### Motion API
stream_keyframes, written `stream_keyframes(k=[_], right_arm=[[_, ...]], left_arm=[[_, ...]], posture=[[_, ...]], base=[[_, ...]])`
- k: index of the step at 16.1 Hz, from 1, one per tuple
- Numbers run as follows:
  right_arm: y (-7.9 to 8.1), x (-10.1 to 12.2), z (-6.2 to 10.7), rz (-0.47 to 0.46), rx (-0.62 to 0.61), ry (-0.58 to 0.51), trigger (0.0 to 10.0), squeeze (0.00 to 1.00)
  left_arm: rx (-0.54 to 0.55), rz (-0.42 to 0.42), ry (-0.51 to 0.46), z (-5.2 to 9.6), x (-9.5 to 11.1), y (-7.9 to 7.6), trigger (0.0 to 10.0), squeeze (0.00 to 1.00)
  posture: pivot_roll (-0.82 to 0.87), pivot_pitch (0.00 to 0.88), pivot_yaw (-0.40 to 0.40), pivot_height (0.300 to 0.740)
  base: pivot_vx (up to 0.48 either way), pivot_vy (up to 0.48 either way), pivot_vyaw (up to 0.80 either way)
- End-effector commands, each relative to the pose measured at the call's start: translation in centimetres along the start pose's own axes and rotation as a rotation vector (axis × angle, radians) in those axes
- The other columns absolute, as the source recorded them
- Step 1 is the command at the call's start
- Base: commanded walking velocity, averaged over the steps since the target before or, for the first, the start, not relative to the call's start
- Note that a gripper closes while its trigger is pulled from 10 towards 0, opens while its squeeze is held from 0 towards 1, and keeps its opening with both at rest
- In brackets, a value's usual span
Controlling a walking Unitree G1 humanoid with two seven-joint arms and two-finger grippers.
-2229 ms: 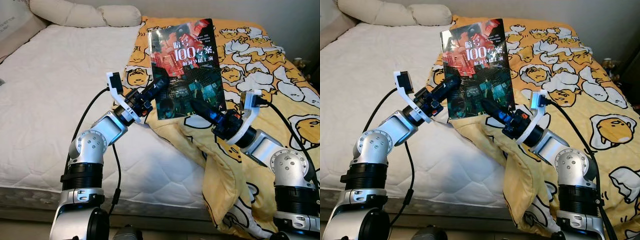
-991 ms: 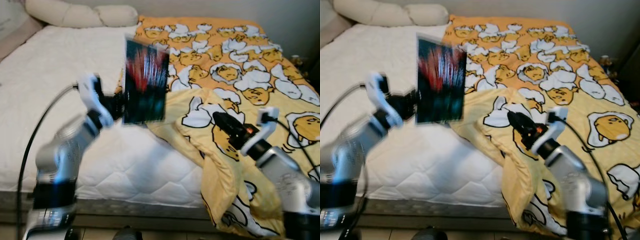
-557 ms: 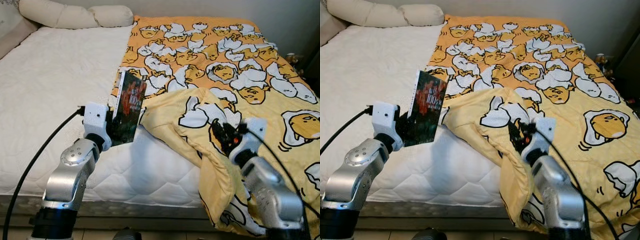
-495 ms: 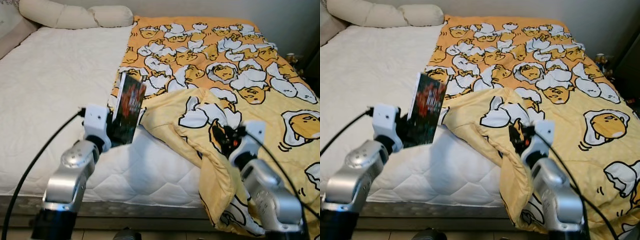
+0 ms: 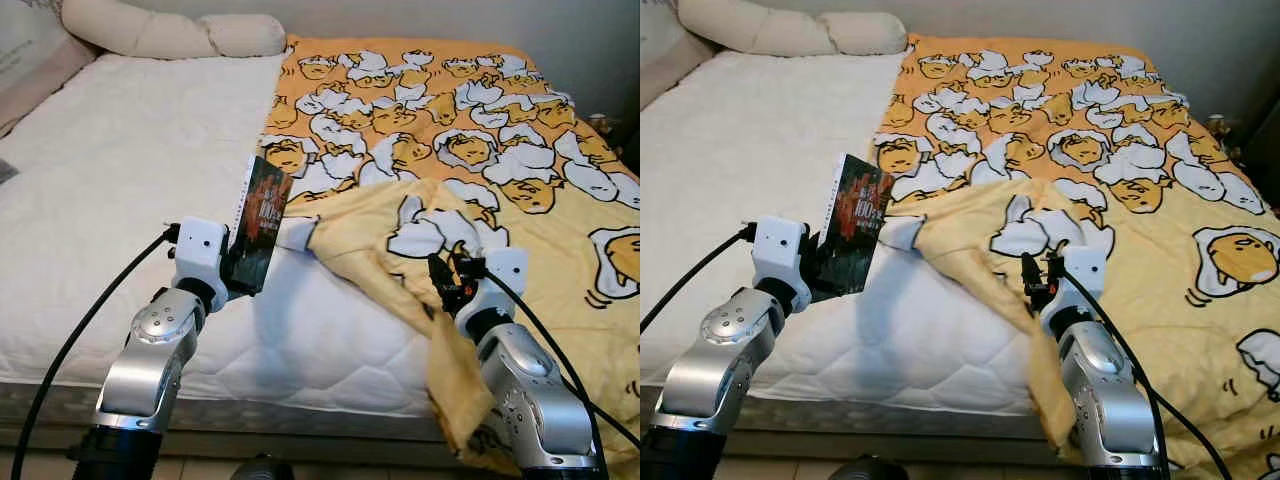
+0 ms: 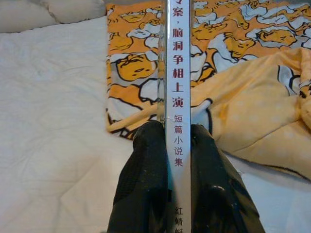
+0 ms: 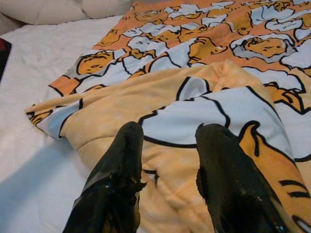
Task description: Clean up the room
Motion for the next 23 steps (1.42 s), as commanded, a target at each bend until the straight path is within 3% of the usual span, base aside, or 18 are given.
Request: stream_keyframes(k=[1,23], right_arm=[[-0.17,-0.21,-0.03,0.007,-0.010,0.002,10.0,0.00],[0.83,-0.90,-0.24,-0.018,0.023,0.026,10.0,0.00]], left_arm=[[0.002,-0.015,-0.050,0.05,1.24,-0.02,10.0,0.00],[0.012,-0.024,-0.028,0.14,0.87,0.46,10.0,0.00]], posture=[[-0.01,0.000,0.028,0.740],[0.00,0.000,0.030,0.740]], base=[[0.000,0.307,0.00],[0.000,0.313,0.00]])
Point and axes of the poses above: a point about 5 cm out from each wrist's last joint towards the gripper, its own z axis pointing back from the gripper into the wrist, its own x axis along the axis of the wrist's last joint, y = z × x, the point moved 6 cm from there along -z, pointing out of the wrist towards the gripper, and after that the axes turned 4 degrees about z, right-handed, at the moved point
